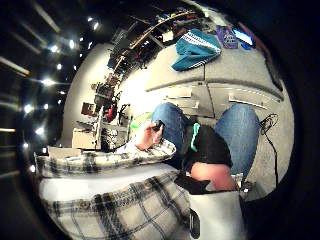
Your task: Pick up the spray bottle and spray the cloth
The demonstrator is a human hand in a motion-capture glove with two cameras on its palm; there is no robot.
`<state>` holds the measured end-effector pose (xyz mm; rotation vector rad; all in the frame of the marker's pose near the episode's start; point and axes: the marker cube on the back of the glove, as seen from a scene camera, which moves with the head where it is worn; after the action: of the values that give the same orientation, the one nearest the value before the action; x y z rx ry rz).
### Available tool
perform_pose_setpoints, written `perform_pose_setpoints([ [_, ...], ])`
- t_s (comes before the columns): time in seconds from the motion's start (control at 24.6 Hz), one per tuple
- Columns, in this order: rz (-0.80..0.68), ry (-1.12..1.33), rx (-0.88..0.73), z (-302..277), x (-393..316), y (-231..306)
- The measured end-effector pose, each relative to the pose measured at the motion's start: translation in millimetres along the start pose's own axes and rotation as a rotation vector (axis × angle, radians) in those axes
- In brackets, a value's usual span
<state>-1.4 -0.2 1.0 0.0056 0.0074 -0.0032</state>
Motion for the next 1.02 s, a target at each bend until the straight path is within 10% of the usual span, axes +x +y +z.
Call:
perform_pose_setpoints([
  [1.02,0.018,0.023,-0.019,2.7,17.6,-56.4],
])
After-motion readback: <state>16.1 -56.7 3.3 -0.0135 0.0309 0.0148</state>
